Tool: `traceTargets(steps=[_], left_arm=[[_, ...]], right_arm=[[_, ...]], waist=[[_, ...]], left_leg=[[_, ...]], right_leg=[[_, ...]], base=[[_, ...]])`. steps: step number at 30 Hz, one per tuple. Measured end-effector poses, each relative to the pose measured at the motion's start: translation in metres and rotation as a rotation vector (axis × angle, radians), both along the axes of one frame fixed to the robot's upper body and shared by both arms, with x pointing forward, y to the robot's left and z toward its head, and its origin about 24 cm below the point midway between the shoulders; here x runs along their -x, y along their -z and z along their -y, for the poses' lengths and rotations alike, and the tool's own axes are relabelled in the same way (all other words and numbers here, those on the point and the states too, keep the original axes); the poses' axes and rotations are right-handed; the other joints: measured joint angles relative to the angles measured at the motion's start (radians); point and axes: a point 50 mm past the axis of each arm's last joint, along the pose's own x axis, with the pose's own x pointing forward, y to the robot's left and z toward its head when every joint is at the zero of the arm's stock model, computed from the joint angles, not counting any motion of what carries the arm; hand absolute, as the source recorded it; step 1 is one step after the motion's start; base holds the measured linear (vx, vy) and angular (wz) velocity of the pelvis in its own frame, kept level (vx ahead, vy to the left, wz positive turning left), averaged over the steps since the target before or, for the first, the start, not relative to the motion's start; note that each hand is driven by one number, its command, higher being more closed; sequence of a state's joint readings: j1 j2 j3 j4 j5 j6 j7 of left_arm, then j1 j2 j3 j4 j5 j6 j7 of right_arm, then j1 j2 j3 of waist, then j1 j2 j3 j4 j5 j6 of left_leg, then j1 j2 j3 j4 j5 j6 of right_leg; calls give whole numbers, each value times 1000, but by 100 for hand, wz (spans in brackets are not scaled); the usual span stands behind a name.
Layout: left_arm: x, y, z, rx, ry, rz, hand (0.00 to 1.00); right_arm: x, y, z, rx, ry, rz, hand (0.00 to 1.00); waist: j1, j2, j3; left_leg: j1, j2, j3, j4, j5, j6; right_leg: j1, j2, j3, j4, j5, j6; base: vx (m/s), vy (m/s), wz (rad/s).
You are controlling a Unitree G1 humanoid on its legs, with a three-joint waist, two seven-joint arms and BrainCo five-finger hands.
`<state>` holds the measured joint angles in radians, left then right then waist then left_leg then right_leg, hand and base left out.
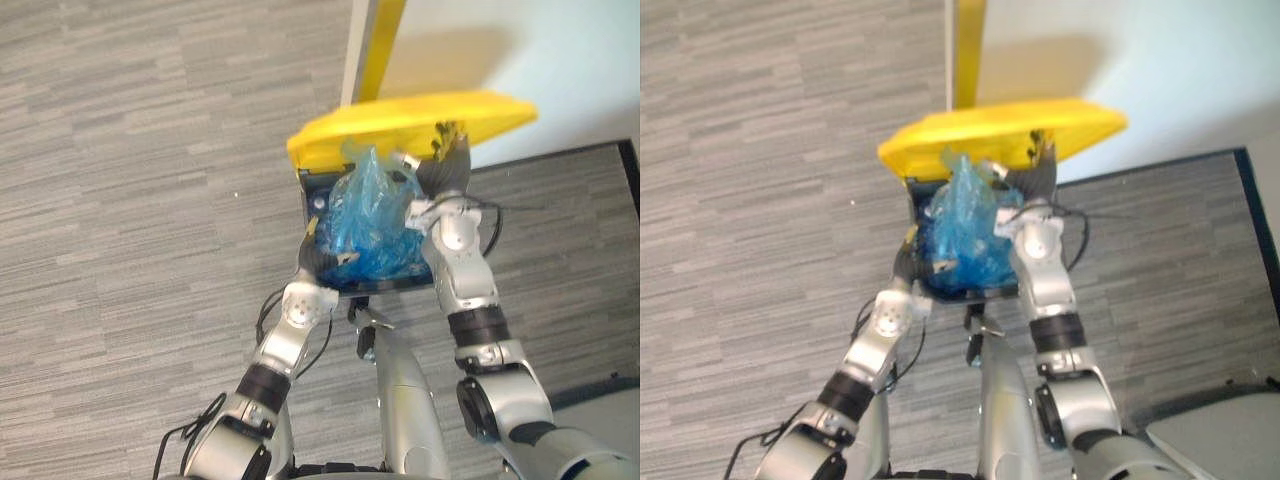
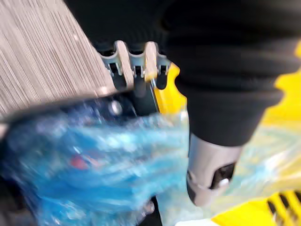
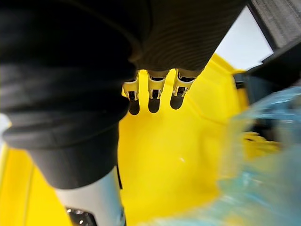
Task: Gather rubbish on tea table into small bin, then transfer packed bag to large trash can.
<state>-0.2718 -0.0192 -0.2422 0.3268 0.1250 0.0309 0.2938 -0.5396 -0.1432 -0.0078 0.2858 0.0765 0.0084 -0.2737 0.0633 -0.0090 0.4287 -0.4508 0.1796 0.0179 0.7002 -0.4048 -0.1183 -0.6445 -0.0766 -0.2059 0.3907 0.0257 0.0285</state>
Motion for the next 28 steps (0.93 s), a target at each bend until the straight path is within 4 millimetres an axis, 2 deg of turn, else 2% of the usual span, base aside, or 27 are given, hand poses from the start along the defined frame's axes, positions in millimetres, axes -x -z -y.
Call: traceTargets(steps=[3, 4, 5, 6, 7, 8, 9, 10, 11, 12, 13, 14, 15, 16, 17, 18, 19, 20, 22, 25, 28], left_arm=[[17, 27, -29, 38, -104, -99, 0], [28, 45, -42, 57, -163, -168, 0], [34, 54, -49, 65, -196, -207, 0], [42, 67, -58, 70, -242, -262, 0], [52, 81, -69, 77, -294, -323, 0], [67, 98, -82, 89, -368, -408, 0], [81, 110, -90, 90, -412, -470, 0], [97, 124, -97, 87, -450, -547, 0], [114, 137, -101, 83, -481, -624, 0], [119, 142, -103, 87, -493, -651, 0], [127, 150, -102, 104, -515, -705, 0], [143, 162, -97, 128, -529, -788, 0], [146, 164, -97, 136, -542, -799, 0], [146, 166, -98, 148, -554, -811, 0], [147, 168, -101, 154, -568, -826, 0], [148, 172, -97, 171, -563, -859, 0], [151, 174, -96, 184, -576, -874, 0], [154, 176, -96, 200, -590, -883, 0], [155, 176, -98, 221, -609, -881, 0], [164, 182, -95, 220, -609, -925, 0], [167, 184, -96, 221, -616, -943, 0]], right_arm=[[18, 44, 0, -5, 8, -129, 0], [30, 67, -1, -26, 8, -201, 0], [37, 80, -2, -35, 9, -243, 0], [50, 100, -4, -38, 12, -310, 0], [63, 117, -7, -53, 8, -372, 0], [78, 137, -10, -78, 6, -449, 0], [91, 153, -11, -82, 12, -512, 0], [107, 173, -10, -68, 19, -600, 0], [128, 198, -9, -66, 34, -714, 0], [135, 208, -8, -57, 40, -763, 0], [149, 224, -1, -73, 78, -843, 0], [173, 245, 12, -104, 148, -960, 0], [180, 250, 15, -115, 172, -989, 0], [199, 262, 20, -137, 219, -1063, 0], [216, 272, 23, -147, 246, -1140, 0], [232, 280, 31, -170, 290, -1212, 0], [234, 281, 34, -162, 301, -1222, 0], [235, 282, 35, -157, 301, -1229, 0], [241, 286, 33, -164, 296, -1268, 0], [242, 288, 35, -178, 310, -1285, 0], [244, 290, 40, -187, 329, -1300, 0]], waist=[[4, -11, -19], [6, -12, -22], [6, -15, -24], [0, -24, -32], [3, -29, -48], [-3, -30, -77], [-9, -40, -108], [-12, -54, -148], [-11, -72, -193], [-13, -77, -200], [-11, -64, -218], [9, -33, -262], [8, -30, -270], [-9, -74, -281], [-8, -96, -287], [-7, -51, -295], [-6, -28, -311], [-6, -20, -318], [-5, -28, -330], [-6, -22, -341], [-6, -11, -345]], left_leg=[[53, -7, 14, -4, -2, 3], [91, -10, 24, -7, -3, 5], [116, -13, 30, -15, -4, 5], [156, -18, 36, -41, 1, 6], [190, -7, 50, -92, 31, 18], [227, 12, 77, -162, 77, -4], [259, 12, 79, -217, 110, -17], [289, 14, 83, -283, 145, -28], [306, 16, 84, -315, 164, -42], [315, 10, 90, -319, 167, -47], [321, 24, 93, -343, 175, -37], [333, 71, 129, -416, 205, 14], [344, 82, 153, -443, 226, -6], [370, 36, 168, -472, 258, -53], [385, 8, 175, -494, 270, -52], [382, 43, 171, -496, 277, -55], [383, 57, 176, -499, 277, -53], [387, 53, 186, -503, 280, -48], [420, 34, 191, -559, 305, -22], [435, 15, 188, -607, 324, -1], [437, -8, 190, -632, 341, -5]], right_leg=[[35, -14, 4, 22, -14, 9], [61, -19, 10, 38, -21, 23], [78, -23, 16, 47, -24, 29], [100, -30, 28, 45, -2, 81], [121, -24, 42, 17, 27, 135], [99, -22, 53, 164, 18, 75], [87, -34, 55, 317, -25, 24], [108, -48, 66, 446, -71, 4], [152, -56, 91, 481, -131, 16], [159, -47, 82, 463, -136, 23], [178, -17, 74, 408, -130, 30], [249, 45, 87, 241, -168, 14], [259, 33, 86, 310, -217, -6], [308, -32, 97, 333, -308, 11], [372, -31, 106, 218, -388, 4], [402, 7, 86, 135, -343, -39], [425, 39, 94, 62, -298, -52], [441, 51, 94, 24, -273, -53], [458, 56, 97, -7, -256, -49], [472, 53, 106, -54, -226, -31], [479, 40, 113, -89, -195, -13]], base=[[-4, 10, -6], [-5, 23, -12], [-13, 32, -11], [-27, 17, -18], [-56, -29, -24], [-19, -50, -17], [31, -87, -4], [95, -108, 7], [85, -135, -1], [59, -139, -16], [0, -146, -69], [-20, -112, -81], [-26, -127, -62], [17, -142, -14], [-25, -192, -11], [-52, -111, -39], [-90, -16, -42], [-82, 24, -31], [-98, -15, -2], [-85, 52, 0], [-25, 94, -1]])
